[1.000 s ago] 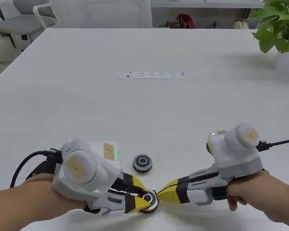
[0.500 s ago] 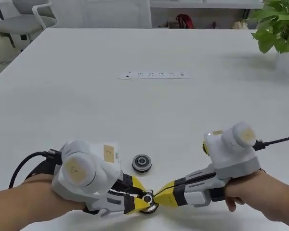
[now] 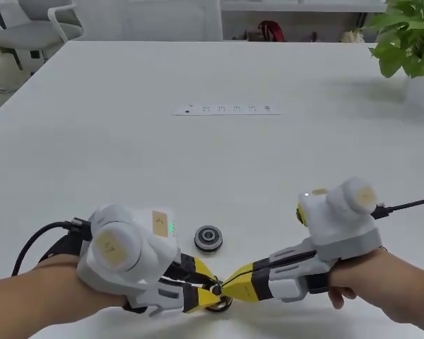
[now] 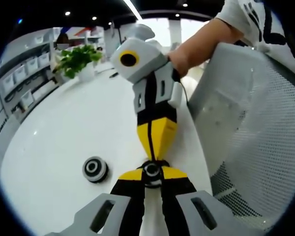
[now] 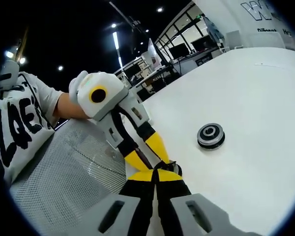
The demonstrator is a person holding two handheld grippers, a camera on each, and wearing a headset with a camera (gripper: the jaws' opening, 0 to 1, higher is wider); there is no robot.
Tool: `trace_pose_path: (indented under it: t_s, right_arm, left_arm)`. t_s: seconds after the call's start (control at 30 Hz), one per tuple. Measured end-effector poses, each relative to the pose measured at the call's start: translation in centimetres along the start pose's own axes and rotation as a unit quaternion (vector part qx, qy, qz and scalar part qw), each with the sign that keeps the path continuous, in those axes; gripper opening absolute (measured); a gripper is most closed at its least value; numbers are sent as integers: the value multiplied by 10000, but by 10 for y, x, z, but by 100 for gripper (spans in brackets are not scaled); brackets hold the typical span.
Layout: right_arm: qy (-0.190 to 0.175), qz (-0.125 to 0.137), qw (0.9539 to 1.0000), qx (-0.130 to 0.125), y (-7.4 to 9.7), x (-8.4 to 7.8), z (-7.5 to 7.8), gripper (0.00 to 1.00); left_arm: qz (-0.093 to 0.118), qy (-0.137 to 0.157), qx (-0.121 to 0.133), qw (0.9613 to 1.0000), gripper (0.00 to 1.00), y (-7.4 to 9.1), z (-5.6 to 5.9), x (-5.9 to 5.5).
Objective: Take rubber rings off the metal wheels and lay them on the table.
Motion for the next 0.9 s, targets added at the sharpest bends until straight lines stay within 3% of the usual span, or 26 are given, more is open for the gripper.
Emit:
trace_pose_path:
  t_s: [0.2,0.27,0.37,0.73,0.83,0.9]
  right_arm:
    - [-237,193,9995,109,1,2,-1,0]
    - [-248,192,9995,96,1,1,0,0]
    - [-41,33,9999,-149,2,-2,6,0]
    - [-72,106,9997,-217,4,-2,9,0]
    - [-78,113,9997,-206,4,-1,8,0]
    - [-82,115,9997,-201,4,-1,8,0]
  left_arm:
    - [45,9,-11,10000,11,0,0,0]
    - [47,3,-12,10000,11,0,0,0]
    - [43,-42,8,10000,12,0,0,0]
    - [88,-273,32,9996,14,0,0,1]
    - [98,-290,-38,9995,15,2,0,1]
    - [118,-235,-153,9995,21,4,3,0]
Point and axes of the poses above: the centre of the closed fingertips' face, and the gripper's own axes: y roughly backward along the fingers, z roughly to its right, x roughly out of its top, the point moved 6 cm from there along y, roughly backward along the fingers, and after that the axes turned 4 degrees about y, right-handed, at the moved point
